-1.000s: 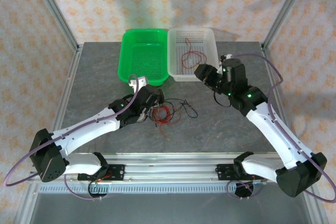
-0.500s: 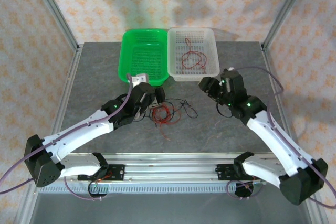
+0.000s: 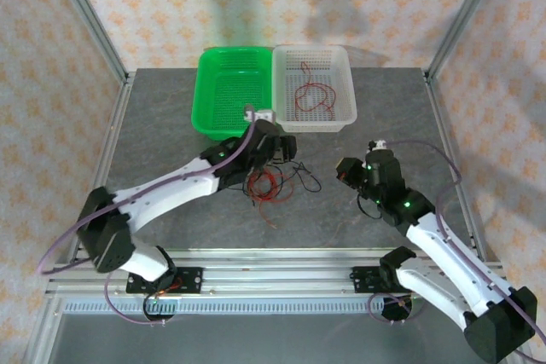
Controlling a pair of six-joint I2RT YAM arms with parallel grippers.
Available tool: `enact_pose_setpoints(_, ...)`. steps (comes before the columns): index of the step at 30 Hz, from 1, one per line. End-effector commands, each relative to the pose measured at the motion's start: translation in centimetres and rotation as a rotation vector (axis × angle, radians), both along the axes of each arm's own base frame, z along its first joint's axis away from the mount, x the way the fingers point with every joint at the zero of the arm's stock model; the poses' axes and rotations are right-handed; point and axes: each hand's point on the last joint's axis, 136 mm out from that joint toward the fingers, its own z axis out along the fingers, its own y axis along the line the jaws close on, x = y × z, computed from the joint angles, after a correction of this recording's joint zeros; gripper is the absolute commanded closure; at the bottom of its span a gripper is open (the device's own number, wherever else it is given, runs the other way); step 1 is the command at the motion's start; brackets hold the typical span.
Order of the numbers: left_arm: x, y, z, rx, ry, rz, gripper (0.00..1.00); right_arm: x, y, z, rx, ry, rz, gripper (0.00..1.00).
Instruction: Untangle the cables
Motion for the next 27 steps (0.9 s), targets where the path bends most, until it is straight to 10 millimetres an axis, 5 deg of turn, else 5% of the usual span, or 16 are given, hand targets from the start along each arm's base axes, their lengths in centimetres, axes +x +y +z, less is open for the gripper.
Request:
enact_pose_setpoints(1, 1.1, -2.4, -1.1, 0.025, 0.026, -0.054, 0.24, 0.5, -0.1, 2.1, 0.014, -0.115, 0.004, 1.00)
enact_pose_setpoints(13, 2.5, -6.0, -10.9, 0.240, 0.220, -0.181, 0.38, 0.1, -1.3, 0.4, -0.087, -0.042, -0.018, 1.00)
enact_pose_setpoints(21, 1.7, -5.2, -13.5, 0.332, 0.273, -0.213, 0.47, 0.6, -0.9, 0.4, -0.108, -0.017, -0.009, 1.00)
enact_pose_setpoints(27, 1.8, -5.2, -13.6, 0.326, 0.257, -0.215, 0.65, 0.6, -0.9, 0.2, -0.098, -0.005, -0.014, 1.00)
